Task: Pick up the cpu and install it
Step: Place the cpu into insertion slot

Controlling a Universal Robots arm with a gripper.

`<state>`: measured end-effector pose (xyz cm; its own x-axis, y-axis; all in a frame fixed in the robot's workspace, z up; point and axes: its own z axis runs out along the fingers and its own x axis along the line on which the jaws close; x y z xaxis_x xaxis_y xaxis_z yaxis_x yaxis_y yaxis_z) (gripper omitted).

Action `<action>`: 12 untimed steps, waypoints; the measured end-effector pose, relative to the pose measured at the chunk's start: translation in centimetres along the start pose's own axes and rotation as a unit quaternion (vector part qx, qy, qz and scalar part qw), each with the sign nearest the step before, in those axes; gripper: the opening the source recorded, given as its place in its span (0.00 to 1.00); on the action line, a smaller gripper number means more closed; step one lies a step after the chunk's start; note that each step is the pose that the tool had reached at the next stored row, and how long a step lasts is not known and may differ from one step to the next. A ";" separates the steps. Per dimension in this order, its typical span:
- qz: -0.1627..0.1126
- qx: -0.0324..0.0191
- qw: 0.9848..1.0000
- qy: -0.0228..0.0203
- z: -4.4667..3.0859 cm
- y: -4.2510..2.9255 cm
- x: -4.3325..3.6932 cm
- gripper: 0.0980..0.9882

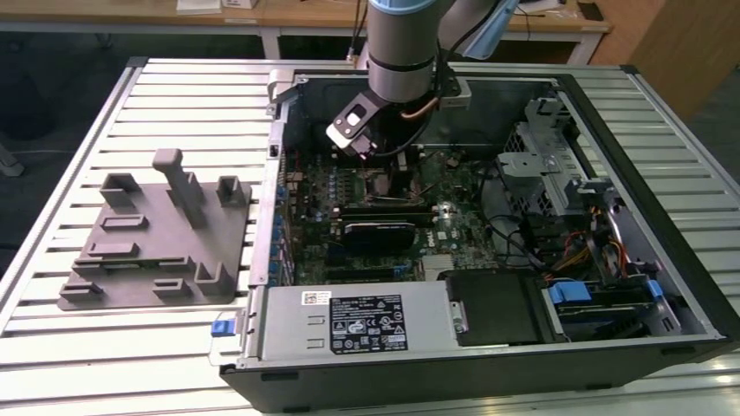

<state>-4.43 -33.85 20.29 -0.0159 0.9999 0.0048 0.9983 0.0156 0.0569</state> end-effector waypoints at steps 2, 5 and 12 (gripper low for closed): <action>0.000 0.000 1.000 0.000 -0.01 0.00 0.00 0.42; 0.000 0.000 1.000 0.000 -0.02 0.00 0.00 0.29; 0.000 0.000 1.000 0.000 -0.04 0.00 0.00 0.01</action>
<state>-4.43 -33.85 20.34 -0.0159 0.9999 0.0049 0.9983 0.0156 0.0569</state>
